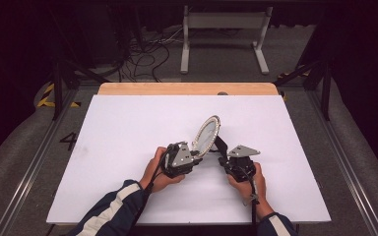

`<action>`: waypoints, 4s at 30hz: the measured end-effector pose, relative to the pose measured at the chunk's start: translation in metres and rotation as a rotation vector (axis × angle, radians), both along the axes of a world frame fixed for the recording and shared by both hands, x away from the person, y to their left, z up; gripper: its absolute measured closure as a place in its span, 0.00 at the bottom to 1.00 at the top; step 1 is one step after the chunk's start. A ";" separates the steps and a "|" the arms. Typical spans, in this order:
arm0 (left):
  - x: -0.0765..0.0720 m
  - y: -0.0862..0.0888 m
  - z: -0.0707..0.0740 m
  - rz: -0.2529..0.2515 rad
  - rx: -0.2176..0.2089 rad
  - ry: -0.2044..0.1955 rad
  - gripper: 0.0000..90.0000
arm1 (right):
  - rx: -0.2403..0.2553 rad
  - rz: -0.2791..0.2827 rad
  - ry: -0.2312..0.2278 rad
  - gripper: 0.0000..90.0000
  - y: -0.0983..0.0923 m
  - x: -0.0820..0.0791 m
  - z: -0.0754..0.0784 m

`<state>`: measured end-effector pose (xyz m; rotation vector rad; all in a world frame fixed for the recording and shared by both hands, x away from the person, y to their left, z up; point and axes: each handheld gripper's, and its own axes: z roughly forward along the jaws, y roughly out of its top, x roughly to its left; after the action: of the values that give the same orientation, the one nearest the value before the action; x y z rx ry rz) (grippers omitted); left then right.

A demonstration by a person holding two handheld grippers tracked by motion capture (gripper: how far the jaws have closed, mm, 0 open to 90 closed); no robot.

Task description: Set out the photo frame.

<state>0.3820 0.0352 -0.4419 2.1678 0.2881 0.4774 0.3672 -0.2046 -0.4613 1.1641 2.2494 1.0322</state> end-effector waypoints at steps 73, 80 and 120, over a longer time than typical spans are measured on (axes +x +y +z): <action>-0.088 0.174 -0.005 0.291 -0.013 0.072 0.25 | 0.213 -0.074 -0.158 0.62 0.060 0.011 0.019; -0.087 0.174 -0.006 0.295 -0.008 0.080 0.24 | 0.212 -0.053 -0.147 0.63 0.056 0.011 0.020; -0.074 0.155 -0.007 0.223 0.003 0.088 0.24 | 0.260 0.089 -0.063 0.79 0.029 0.003 0.021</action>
<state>0.3080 0.1903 -0.4485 2.1733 0.5818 0.5070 0.3703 -0.1758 -0.4407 1.1220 2.1826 1.4105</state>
